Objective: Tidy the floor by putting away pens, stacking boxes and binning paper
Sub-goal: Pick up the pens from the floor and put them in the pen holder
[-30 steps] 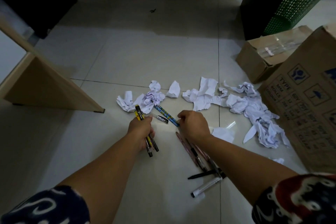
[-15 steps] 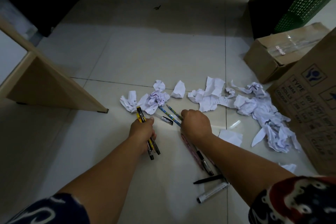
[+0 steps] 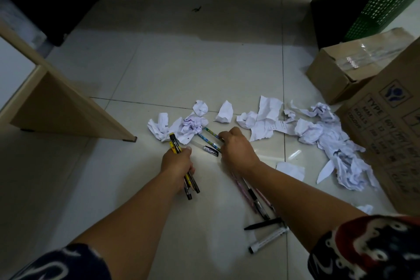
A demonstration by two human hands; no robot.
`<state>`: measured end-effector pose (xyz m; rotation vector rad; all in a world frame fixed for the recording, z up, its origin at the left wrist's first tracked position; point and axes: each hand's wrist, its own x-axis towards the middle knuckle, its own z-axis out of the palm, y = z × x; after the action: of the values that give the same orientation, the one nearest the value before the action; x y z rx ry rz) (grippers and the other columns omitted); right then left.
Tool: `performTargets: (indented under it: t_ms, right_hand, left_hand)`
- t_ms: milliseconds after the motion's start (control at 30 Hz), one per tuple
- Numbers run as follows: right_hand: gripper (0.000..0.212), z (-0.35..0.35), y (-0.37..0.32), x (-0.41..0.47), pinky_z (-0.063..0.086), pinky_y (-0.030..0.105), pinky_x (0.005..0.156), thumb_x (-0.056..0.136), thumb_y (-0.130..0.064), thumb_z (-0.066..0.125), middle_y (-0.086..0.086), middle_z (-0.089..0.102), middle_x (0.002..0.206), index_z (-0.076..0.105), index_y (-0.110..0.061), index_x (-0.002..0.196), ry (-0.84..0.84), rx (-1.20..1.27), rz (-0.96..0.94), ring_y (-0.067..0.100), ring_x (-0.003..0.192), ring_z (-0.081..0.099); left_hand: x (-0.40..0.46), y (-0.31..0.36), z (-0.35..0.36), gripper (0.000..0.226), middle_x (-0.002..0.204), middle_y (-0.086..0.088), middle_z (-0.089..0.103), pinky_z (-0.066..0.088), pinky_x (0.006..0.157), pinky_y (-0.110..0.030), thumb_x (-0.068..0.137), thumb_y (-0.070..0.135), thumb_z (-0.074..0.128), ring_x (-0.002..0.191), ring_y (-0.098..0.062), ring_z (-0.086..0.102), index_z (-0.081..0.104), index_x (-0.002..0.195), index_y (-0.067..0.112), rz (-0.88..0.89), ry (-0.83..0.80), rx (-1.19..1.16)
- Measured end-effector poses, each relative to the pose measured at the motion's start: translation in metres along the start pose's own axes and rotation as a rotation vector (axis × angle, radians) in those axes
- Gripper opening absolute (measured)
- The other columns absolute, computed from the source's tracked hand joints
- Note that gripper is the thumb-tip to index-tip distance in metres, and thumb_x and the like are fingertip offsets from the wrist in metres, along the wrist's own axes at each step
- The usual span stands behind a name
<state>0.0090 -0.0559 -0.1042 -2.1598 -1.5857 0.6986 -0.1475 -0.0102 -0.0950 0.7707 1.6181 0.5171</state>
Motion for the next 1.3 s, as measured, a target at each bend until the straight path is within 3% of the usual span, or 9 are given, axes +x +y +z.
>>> performTargets:
  t_ms: [167, 367, 600, 767, 900, 1033, 1133, 1200, 1300]
  right_hand:
    - [0.037, 0.009, -0.005, -0.004, 0.045, 0.044, 0.081, 0.081, 0.000, 0.048, 0.022, 0.052, 0.100, 0.057, 0.000, 0.117, -0.002, 0.030, 0.018, 0.040, 0.089, 0.052]
    - [0.044, 0.006, -0.003, -0.002, 0.046, 0.041, 0.077, 0.082, -0.001, 0.049, 0.019, 0.058, 0.106, 0.052, -0.007, 0.125, -0.074, -0.076, 0.010, 0.039, 0.095, 0.055]
    - [0.022, -0.011, -0.004, -0.013, 0.034, 0.032, 0.065, 0.088, -0.018, 0.048, 0.016, 0.061, 0.101, 0.051, -0.008, 0.108, -0.031, -0.162, 0.118, 0.037, 0.092, 0.060]
    - [0.024, -0.034, 0.000, -0.022, 0.038, 0.033, 0.072, 0.094, -0.015, 0.042, 0.017, 0.059, 0.112, 0.049, -0.002, 0.113, -0.094, -0.015, 0.313, 0.035, 0.102, 0.056]
    - [0.025, -0.061, 0.001, -0.031, 0.036, 0.030, 0.074, 0.092, -0.012, 0.042, 0.010, 0.058, 0.106, 0.051, -0.009, 0.115, -0.073, 0.258, 0.402, 0.026, 0.090, 0.050]
    - [0.025, -0.086, 0.006, -0.043, 0.044, 0.034, 0.076, 0.090, -0.011, 0.039, 0.016, 0.062, 0.102, 0.057, -0.006, 0.107, -0.019, 0.396, 0.430, 0.036, 0.093, 0.058]
    - [0.026, -0.103, 0.009, -0.054, 0.039, 0.031, 0.067, 0.098, -0.026, 0.035, 0.016, 0.060, 0.097, 0.054, -0.008, 0.099, 0.028, 0.395, 0.462, 0.032, 0.086, 0.057]
    - [0.034, -0.117, 0.011, -0.066, 0.042, 0.031, 0.070, 0.103, -0.036, 0.032, 0.015, 0.063, 0.097, 0.055, -0.012, 0.096, 0.057, 0.276, 0.420, 0.033, 0.091, 0.060]
    - [0.031, -0.133, 0.013, -0.079, 0.056, 0.041, 0.082, 0.102, -0.025, 0.039, 0.022, 0.066, 0.109, 0.059, -0.004, 0.112, 0.026, 0.256, 0.425, 0.035, 0.094, 0.065]
  left_hand:
    - [0.001, 0.002, -0.002, 0.016, 0.058, -0.008, 0.041, 0.040, 0.048, -0.027, 0.093, 0.016, 0.057, 0.047, -0.020, 0.039, 0.051, 0.079, 0.011, -0.005, -0.006, -0.022]
    - [-0.001, 0.003, -0.004, 0.016, 0.058, -0.008, 0.043, 0.041, 0.050, -0.028, 0.093, 0.016, 0.056, 0.047, -0.020, 0.040, 0.052, 0.079, 0.012, 0.003, -0.007, -0.020]
    - [-0.008, 0.009, -0.006, 0.017, 0.059, -0.006, 0.042, 0.041, 0.048, -0.028, 0.093, 0.017, 0.057, 0.049, -0.019, 0.040, 0.051, 0.077, 0.013, 0.018, -0.009, -0.001]
    - [-0.020, 0.016, -0.008, 0.015, 0.060, -0.007, 0.042, 0.041, 0.048, -0.028, 0.093, 0.015, 0.056, 0.049, -0.019, 0.040, 0.051, 0.079, 0.012, 0.055, -0.003, 0.033]
    - [-0.030, 0.026, -0.003, 0.016, 0.062, -0.007, 0.040, 0.039, 0.046, -0.028, 0.093, 0.014, 0.055, 0.050, -0.018, 0.038, 0.050, 0.078, 0.013, 0.069, -0.040, 0.034]
    - [-0.050, 0.039, 0.009, 0.011, 0.062, -0.006, 0.040, 0.041, 0.047, -0.027, 0.094, 0.014, 0.055, 0.051, -0.017, 0.038, 0.053, 0.082, 0.014, 0.091, -0.088, 0.030]
    - [-0.064, 0.047, 0.017, 0.013, 0.060, -0.006, 0.039, 0.038, 0.047, -0.027, 0.094, 0.013, 0.054, 0.049, -0.017, 0.036, 0.051, 0.082, 0.013, 0.096, -0.133, 0.017]
    - [-0.076, 0.054, 0.024, 0.014, 0.058, -0.006, 0.037, 0.035, 0.049, -0.027, 0.095, 0.013, 0.054, 0.047, -0.018, 0.035, 0.049, 0.082, 0.012, 0.097, -0.159, 0.001]
    - [-0.095, 0.060, 0.035, 0.016, 0.056, -0.006, 0.035, 0.033, 0.049, -0.028, 0.096, 0.011, 0.053, 0.046, -0.018, 0.032, 0.046, 0.081, 0.012, 0.083, -0.190, -0.029]
